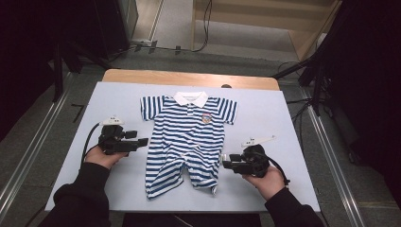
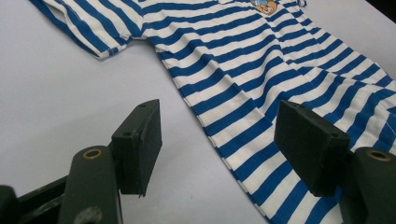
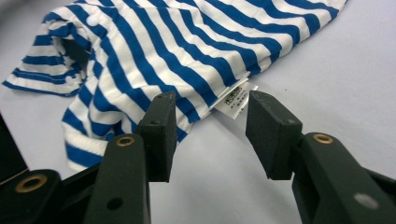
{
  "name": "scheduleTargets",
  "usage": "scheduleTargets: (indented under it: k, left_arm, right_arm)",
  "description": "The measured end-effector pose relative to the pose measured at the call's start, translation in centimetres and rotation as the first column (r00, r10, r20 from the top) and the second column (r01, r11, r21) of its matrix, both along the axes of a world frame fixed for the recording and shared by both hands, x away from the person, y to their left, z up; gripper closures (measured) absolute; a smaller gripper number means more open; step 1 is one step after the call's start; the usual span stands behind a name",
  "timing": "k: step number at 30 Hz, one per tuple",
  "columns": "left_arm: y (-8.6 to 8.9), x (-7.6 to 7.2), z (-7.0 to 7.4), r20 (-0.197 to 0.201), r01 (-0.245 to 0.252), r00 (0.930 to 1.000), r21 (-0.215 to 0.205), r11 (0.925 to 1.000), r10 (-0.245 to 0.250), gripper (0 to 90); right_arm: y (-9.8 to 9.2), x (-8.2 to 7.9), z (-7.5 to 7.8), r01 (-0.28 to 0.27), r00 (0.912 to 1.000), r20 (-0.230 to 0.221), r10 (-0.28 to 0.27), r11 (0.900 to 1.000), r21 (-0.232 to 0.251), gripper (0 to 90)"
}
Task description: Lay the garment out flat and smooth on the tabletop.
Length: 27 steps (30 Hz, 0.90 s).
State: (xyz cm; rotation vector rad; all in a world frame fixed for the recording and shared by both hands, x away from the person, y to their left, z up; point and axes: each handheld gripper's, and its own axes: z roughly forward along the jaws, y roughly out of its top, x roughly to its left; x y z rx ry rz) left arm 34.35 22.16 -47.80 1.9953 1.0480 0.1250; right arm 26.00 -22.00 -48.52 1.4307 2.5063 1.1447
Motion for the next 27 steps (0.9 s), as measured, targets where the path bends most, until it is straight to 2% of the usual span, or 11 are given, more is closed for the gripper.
scheduleTargets:
  k: [6, 10, 13, 18, 20, 23, 27]
  left_arm:
    - [0.0, -0.1, 0.0, 0.002, 0.000, 1.0000, 0.004, 1.0000, 0.000, 32.7]
    - [-0.1, -0.1, 0.0, 0.003, 0.001, 1.0000, 0.002, 1.0000, -0.001, 32.7]
    - [0.0, -0.1, 0.0, 0.003, 0.003, 1.0000, 0.003, 1.0000, -0.003, 32.7]
    - [0.0, -0.1, 0.0, 0.004, 0.002, 1.0000, 0.003, 1.0000, -0.002, 32.7]
    - [0.1, -0.1, 0.1, 0.004, 0.002, 1.0000, 0.002, 1.0000, -0.002, 32.7]
    - [0.1, -0.1, 0.1, 0.003, 0.002, 1.0000, 0.003, 1.0000, -0.002, 32.7]
    - [0.1, -0.2, 0.1, 0.004, 0.002, 1.0000, 0.004, 1.0000, -0.002, 32.7]
  right_arm:
    - [0.9, -0.2, -0.3, -0.014, 0.9999, -0.003, 0.014, 1.000, -0.010, 49.2]
    - [1.2, 0.1, -0.8, 0.001, 0.9993, 0.038, 0.000, 0.999, -0.039, 42.8]
    - [1.2, 0.8, -1.3, 0.022, 0.9989, 0.043, -0.020, 0.999, -0.046, 37.7]
    - [1.8, 2.2, -2.2, 0.025, 0.9996, 0.014, -0.024, 0.999, -0.038, 37.6]
    - [2.2, 2.6, -2.6, 0.012, 0.9999, 0.011, -0.011, 0.998, -0.059, 39.7]
    - [2.6, 2.8, -2.7, 0.003, 0.9998, 0.020, -0.002, 0.998, -0.063, 49.8]
    - [2.7, 2.6, -2.7, -0.003, 1.0000, 0.000, 0.003, 0.998, -0.062, 70.7]
